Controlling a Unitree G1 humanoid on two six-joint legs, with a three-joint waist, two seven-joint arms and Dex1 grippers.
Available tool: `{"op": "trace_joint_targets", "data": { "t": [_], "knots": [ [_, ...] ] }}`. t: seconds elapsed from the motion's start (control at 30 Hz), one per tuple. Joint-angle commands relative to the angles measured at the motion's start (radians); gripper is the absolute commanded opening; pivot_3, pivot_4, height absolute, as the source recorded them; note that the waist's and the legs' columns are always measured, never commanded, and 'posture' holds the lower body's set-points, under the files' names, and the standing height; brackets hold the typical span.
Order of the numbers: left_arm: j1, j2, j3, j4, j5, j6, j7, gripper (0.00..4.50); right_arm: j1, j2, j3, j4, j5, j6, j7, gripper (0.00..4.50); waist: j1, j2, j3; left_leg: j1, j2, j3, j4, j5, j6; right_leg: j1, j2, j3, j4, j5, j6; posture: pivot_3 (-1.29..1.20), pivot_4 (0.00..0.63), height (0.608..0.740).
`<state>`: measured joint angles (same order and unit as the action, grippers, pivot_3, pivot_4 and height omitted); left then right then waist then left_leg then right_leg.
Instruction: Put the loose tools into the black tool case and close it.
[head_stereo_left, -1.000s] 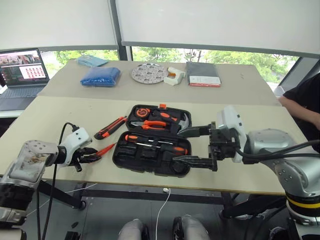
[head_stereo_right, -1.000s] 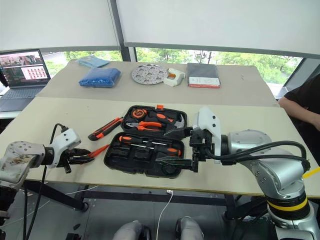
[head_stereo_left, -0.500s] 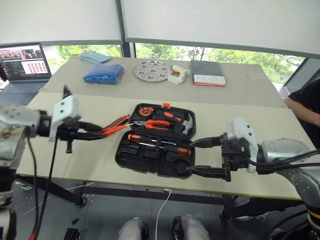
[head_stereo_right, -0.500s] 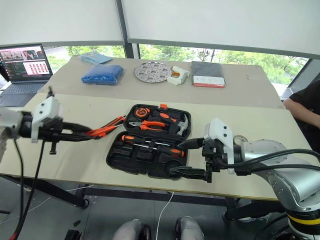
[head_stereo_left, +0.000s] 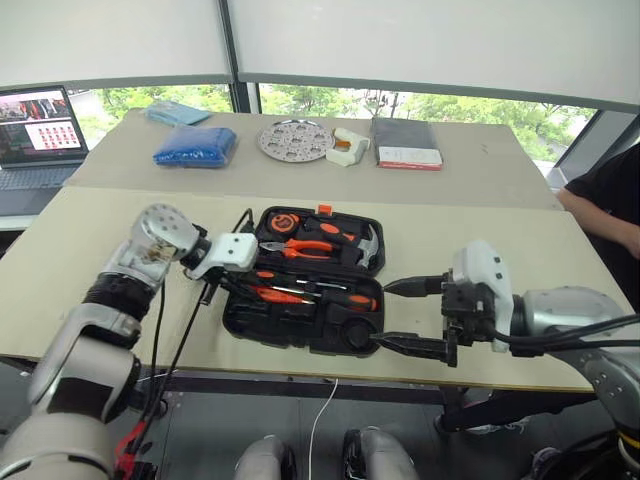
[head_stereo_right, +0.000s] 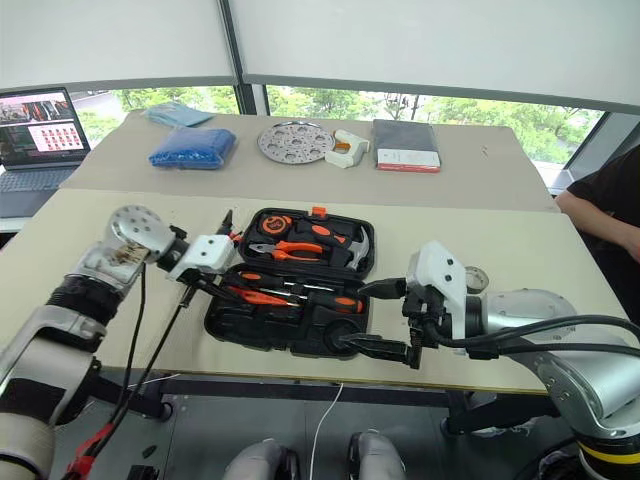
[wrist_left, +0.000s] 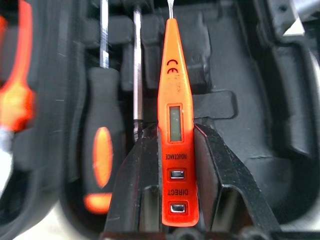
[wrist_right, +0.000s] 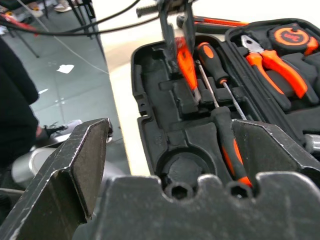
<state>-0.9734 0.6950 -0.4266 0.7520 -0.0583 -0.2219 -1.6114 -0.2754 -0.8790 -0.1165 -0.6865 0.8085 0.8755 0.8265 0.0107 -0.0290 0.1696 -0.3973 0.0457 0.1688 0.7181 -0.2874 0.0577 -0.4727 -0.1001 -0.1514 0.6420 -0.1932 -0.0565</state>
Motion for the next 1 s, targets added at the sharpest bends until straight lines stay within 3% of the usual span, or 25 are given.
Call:
{"op": "trace_joint_targets", "data": {
  "t": [0.03, 0.27, 0.33, 0.57, 0.7, 0.8, 1.0],
  "knots": [
    [-0.033, -0.001, -0.019, 0.033, -0.010, -0.014, -0.003, 0.46, 0.014, -0.005, -0.046, -0.040, 0.023, -0.012, -0.022, 4.50, 0.001, 0.000, 0.000, 0.000, 0.000, 0.000, 0.001, 0.000, 0.001, 0.000, 0.000, 0.000, 0.000, 0.000, 0.000, 0.00, 0.150, 0.718],
    [-0.043, -0.018, -0.008, 0.055, 0.028, 0.025, -0.002, 0.46, 0.023, -0.001, -0.040, -0.047, 0.016, -0.024, -0.035, 4.50, 0.001, 0.000, 0.000, 0.000, 0.000, 0.000, 0.003, -0.003, 0.005, 0.000, -0.002, 0.000, 0.002, 0.001, 0.002, 0.00, 0.150, 0.718],
    [-0.040, 0.000, -0.031, 0.013, -0.019, 0.078, -0.003, 1.46, 0.019, 0.001, -0.036, -0.043, 0.014, -0.026, -0.035, 4.50, 0.001, 0.000, 0.000, -0.001, 0.000, 0.000, 0.004, -0.003, 0.005, 0.000, -0.003, 0.000, 0.003, 0.001, 0.002, 0.00, 0.150, 0.718],
    [-0.045, 0.109, -0.067, -0.171, -0.230, 0.275, -0.003, 3.86, 0.020, 0.002, -0.028, -0.046, 0.016, -0.029, -0.027, 4.50, -0.002, 0.000, 0.000, -0.003, 0.001, -0.001, 0.009, -0.004, 0.007, 0.000, -0.003, 0.000, 0.003, 0.001, 0.002, 0.00, 0.150, 0.718],
    [-0.050, 0.100, -0.004, -0.182, -0.277, 0.354, -0.003, 3.86, 0.021, 0.005, -0.021, -0.039, 0.011, -0.034, -0.022, 4.50, 0.002, 0.000, 0.000, -0.003, 0.000, -0.001, 0.010, -0.004, 0.007, 0.000, -0.003, 0.000, 0.004, 0.001, 0.003, 0.00, 0.150, 0.718],
    [-0.028, 0.059, 0.032, -0.150, -0.226, 0.323, 0.014, 3.08, 0.020, 0.007, -0.012, -0.035, 0.004, -0.037, -0.017, 4.50, 0.003, 0.000, 0.000, -0.004, 0.000, -0.001, 0.011, -0.005, 0.008, 0.000, -0.004, 0.000, 0.004, 0.001, 0.004, 0.00, 0.150, 0.718],
    [0.009, -0.004, 0.080, -0.122, -0.185, 0.328, 0.052, 0.86, 0.014, 0.004, -0.003, -0.027, 0.000, -0.046, -0.013, 4.50, 0.001, 0.000, 0.000, -0.004, -0.001, -0.001, 0.011, -0.005, 0.008, 0.000, -0.003, 0.000, 0.004, 0.001, 0.004, 0.00, 0.150, 0.718]
  ]
}}
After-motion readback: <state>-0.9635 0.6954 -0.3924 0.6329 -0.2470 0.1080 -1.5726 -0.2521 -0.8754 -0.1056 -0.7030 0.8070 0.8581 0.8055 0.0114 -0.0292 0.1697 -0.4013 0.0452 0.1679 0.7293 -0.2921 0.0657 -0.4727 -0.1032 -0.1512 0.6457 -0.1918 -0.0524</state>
